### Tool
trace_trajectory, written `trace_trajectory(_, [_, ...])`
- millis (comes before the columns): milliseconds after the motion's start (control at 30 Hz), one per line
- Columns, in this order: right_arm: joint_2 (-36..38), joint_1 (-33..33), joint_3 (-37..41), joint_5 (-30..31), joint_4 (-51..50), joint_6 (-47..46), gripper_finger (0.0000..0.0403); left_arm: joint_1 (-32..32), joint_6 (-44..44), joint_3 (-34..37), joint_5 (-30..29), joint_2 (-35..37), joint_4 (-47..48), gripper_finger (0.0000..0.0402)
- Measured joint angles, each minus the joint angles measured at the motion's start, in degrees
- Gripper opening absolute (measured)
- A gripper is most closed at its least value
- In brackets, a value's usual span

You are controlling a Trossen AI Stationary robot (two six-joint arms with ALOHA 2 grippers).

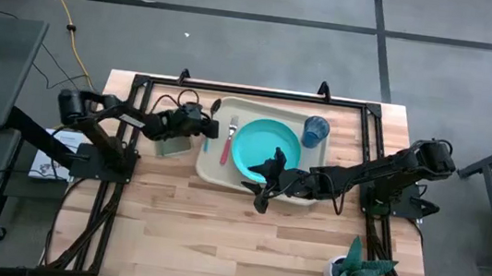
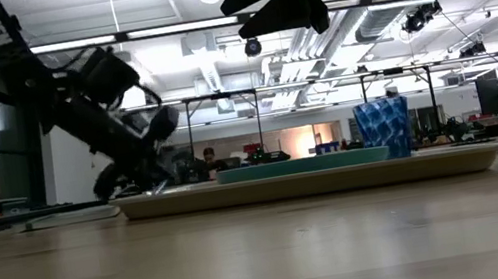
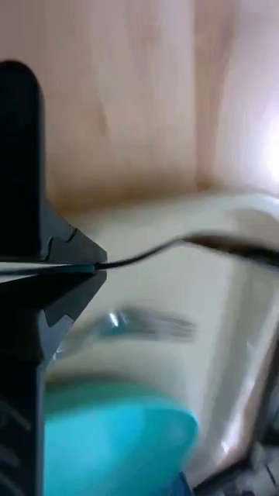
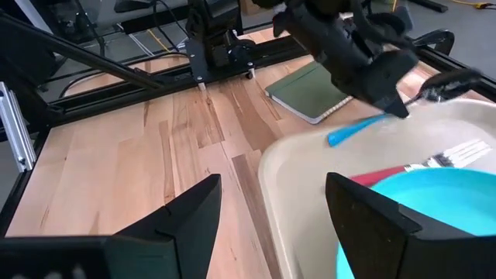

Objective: Pick and place plate/cup/fork/spoon on tray
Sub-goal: Put the blue spoon on the gray table tray to the left of the pink fork

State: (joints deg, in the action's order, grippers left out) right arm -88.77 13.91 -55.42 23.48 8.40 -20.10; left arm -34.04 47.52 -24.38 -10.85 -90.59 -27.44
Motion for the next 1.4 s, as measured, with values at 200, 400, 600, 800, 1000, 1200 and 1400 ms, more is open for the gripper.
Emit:
trace_trajectory(200, [0.0, -0.02, 0.0, -0.02, 0.0, -0.47, 0.0225, -0.07, 0.55, -1.01, 3.06, 5.36, -2.47, 0.0])
trace_trajectory(400, [0.0, 0.0, 0.0, -0.03, 0.02, -0.48, 0.0225, 1.49, 1.36, -1.96, 4.92, 2.5, -2.39, 0.0])
trace_trajectory(600, [0.0, -0.01, 0.0, -0.04, 0.0, -0.48, 0.0224, 1.99, 1.36, -2.43, 7.16, -3.66, -2.47, 0.0])
trace_trajectory(800, [0.0, 0.0, 0.0, -0.06, 0.0, -0.45, 0.0224, 1.96, 1.19, -2.61, 6.03, -6.53, -2.61, 0.0])
trace_trajectory(1000, [0.0, 0.0, 0.0, -0.08, 0.0, -0.45, 0.0224, 1.99, 0.12, -2.68, 3.22, -7.08, -2.8, 0.0])
trace_trajectory(1200, [0.0, 0.0, 0.0, -0.08, 0.0, -0.63, 0.0225, 1.96, -1.17, -2.67, 2.0, -7.1, -2.69, 0.0001])
trace_trajectory(1400, [0.0, 0.0, 0.0, -0.08, 0.0, -0.87, 0.0224, 1.96, -1.24, -2.63, 0.01, -7.12, -2.56, 0.0001])
